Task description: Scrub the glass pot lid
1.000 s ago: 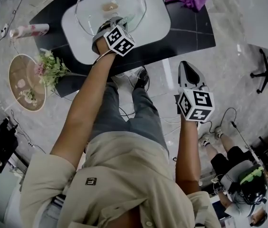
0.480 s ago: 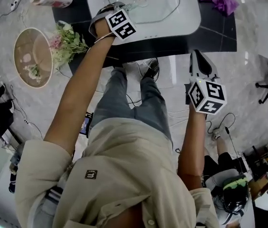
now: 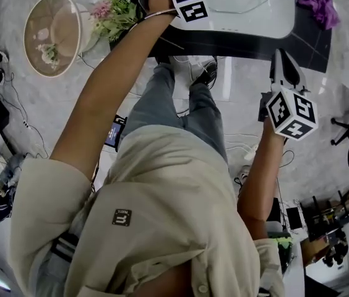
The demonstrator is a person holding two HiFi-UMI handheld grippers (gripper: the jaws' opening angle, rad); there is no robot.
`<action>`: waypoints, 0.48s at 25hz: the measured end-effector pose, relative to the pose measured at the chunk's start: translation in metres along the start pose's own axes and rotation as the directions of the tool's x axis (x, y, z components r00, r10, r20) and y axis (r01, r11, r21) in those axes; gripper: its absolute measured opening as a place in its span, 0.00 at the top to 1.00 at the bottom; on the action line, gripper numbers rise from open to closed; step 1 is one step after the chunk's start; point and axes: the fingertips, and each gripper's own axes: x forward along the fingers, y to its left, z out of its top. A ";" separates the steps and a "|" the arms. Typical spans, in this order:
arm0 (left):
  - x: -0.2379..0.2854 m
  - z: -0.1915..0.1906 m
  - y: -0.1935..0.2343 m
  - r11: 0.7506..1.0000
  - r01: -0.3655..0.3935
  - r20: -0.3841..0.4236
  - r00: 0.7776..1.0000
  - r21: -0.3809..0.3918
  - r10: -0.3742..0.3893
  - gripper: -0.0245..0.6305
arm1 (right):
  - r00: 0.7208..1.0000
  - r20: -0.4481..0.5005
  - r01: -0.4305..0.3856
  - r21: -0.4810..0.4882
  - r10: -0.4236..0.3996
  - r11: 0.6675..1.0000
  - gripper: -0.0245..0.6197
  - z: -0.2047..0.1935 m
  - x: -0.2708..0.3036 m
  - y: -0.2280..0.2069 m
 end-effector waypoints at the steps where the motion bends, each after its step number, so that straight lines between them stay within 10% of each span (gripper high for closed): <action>1: -0.006 0.002 0.001 1.000 -0.005 0.010 1.000 0.009 0.005 0.82 | 1.000 0.008 -0.003 -0.008 0.003 1.000 0.92 0.006 -0.001 0.004; 12: -0.131 0.027 0.054 0.988 -0.129 0.182 0.973 -0.084 0.142 0.82 | 0.994 0.110 -0.012 -0.050 0.017 0.999 0.92 0.060 -0.044 0.025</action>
